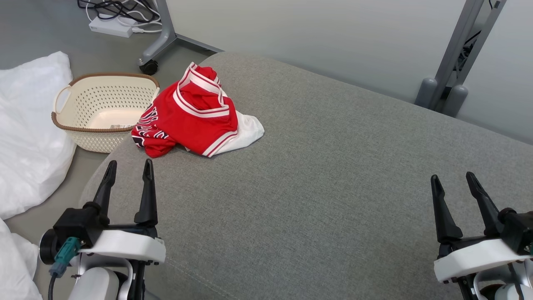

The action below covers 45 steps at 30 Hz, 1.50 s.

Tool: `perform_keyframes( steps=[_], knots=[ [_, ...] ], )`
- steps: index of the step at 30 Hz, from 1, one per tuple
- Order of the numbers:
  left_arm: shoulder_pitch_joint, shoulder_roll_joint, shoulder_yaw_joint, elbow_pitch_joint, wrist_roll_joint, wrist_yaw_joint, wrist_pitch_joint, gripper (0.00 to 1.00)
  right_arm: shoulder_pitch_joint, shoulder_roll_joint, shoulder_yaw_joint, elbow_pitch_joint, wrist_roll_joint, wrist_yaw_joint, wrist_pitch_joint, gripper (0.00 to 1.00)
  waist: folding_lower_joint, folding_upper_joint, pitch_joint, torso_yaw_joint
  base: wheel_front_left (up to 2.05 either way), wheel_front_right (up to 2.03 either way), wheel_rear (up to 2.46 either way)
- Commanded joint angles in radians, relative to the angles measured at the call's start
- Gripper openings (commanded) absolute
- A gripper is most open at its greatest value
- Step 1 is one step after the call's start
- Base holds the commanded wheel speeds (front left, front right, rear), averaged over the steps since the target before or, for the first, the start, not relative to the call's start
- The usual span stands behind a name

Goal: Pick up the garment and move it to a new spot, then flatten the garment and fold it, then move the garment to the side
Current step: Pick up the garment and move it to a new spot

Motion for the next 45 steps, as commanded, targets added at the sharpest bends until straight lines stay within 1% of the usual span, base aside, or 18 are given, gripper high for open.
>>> perform_keyframes(
  steps=[1,6,9,12,13,14,16,20,21,22,24,25,27,31,34,38,44,45],
  knots=[
    [-0.024,0.006,0.008,-0.004,0.012,-0.002,-0.003,1.00,-0.012,-0.005,-0.003,0.002,0.000,0.000,-0.004,1.00,0.0000,-0.0001,0.003,0.000,0.00,0.00,0.00],
    [-0.108,0.027,0.044,-0.052,0.023,0.023,-0.001,1.00,-0.016,-0.005,-0.004,-0.010,-0.005,0.000,0.008,1.00,0.0000,-0.0001,0.019,-0.003,0.00,0.00,0.00],
    [-0.194,0.067,0.074,-0.099,0.034,0.038,0.033,1.00,-0.023,-0.005,-0.002,-0.021,-0.015,0.000,0.019,1.00,0.0000,-0.0001,0.042,-0.017,0.00,0.00,0.00],
    [-0.299,0.116,0.096,-0.124,0.040,0.038,0.089,1.00,-0.040,-0.006,0.005,-0.037,-0.035,0.000,0.035,1.00,0.0000,-0.0001,0.077,-0.040,0.00,0.00,0.00],
    [-0.372,0.138,0.093,-0.104,0.041,0.028,0.136,1.00,-0.045,-0.005,0.006,-0.052,-0.057,0.000,0.049,1.00,0.0000,-0.0001,0.102,-0.057,0.00,0.00,0.00],
    [-0.407,0.151,0.086,-0.084,0.046,0.020,0.157,1.00,-0.052,-0.005,0.005,-0.058,-0.067,0.000,0.054,1.00,0.0000,-0.0001,0.116,-0.069,0.00,0.00,0.00],
    [-0.468,0.168,0.075,-0.016,0.038,-0.004,0.195,1.00,-0.066,-0.005,0.007,-0.071,-0.084,0.000,0.067,1.00,0.0000,-0.0001,0.147,-0.096,0.00,0.00,0.00],
    [-0.560,0.173,0.051,0.174,0.014,-0.056,0.251,1.00,-0.093,-0.006,0.013,-0.102,-0.108,0.000,0.088,1.00,0.0000,-0.0001,0.219,-0.158,0.00,0.00,0.00],
    [-0.582,0.156,0.048,0.221,-0.005,-0.070,0.246,1.00,-0.097,-0.007,0.007,-0.105,-0.113,0.000,0.090,1.00,0.0000,-0.0001,0.234,-0.169,0.00,0.00,0.00],
    [-0.595,0.158,0.042,0.276,-0.006,-0.081,0.257,1.00,-0.102,-0.006,0.007,-0.113,-0.118,0.000,0.096,1.00,0.0000,-0.0001,0.252,-0.184,0.00,0.00,0.00],
    [-0.623,0.140,0.041,0.383,-0.033,-0.110,0.261,1.00,-0.116,-0.013,0.003,-0.124,-0.123,0.000,0.102,1.00,0.0000,-0.0001,0.285,-0.208,0.00,0.00,0.00],
    [-0.623,0.140,0.041,0.383,-0.033,-0.110,0.261,1.00,-0.116,-0.013,0.003,-0.124,-0.123,0.000,0.102,1.00,0.0000,-0.0001,0.285,-0.208,0.00,0.00,0.00],
    [-0.651,0.126,0.036,0.488,-0.056,-0.140,0.268,1.00,-0.128,-0.019,0.008,-0.134,-0.128,0.000,0.108,1.00,0.0000,-0.0001,0.317,-0.232,0.00,0.00,0.00],
    [-0.695,0.103,0.018,0.667,-0.079,-0.183,0.284,1.00,-0.153,-0.030,0.008,-0.150,-0.125,0.000,0.113,1.00,0.0000,-0.0001,0.367,-0.267,0.00,0.00,0.00],
    [-0.722,0.099,0.010,0.764,-0.090,-0.199,0.282,1.00,-0.165,-0.034,0.010,-0.160,-0.123,0.000,0.116,1.00,0.0000,-0.0001,0.396,-0.284,0.00,0.00,0.00],
    [-0.750,0.084,0.003,0.879,-0.112,-0.213,0.310,1.00,-0.175,-0.046,0.000,-0.174,-0.122,0.000,0.120,1.00,0.0000,-0.0001,0.426,-0.296,0.00,0.00,0.00],
    [-0.772,0.086,0.001,0.992,-0.134,-0.222,0.310,1.00,-0.194,-0.058,0.003,-0.185,-0.119,0.000,0.118,1.00,0.0000,-0.0001,0.446,-0.311,0.00,0.00,0.00],
    [-0.777,0.088,0.002,1.001,-0.134,-0.223,0.297,0.57,-0.196,-0.059,0.004,-0.187,-0.118,0.000,0.116,1.00,0.0000,-0.0001,0.449,-0.312,0.00,0.00,0.00]
  ],
)
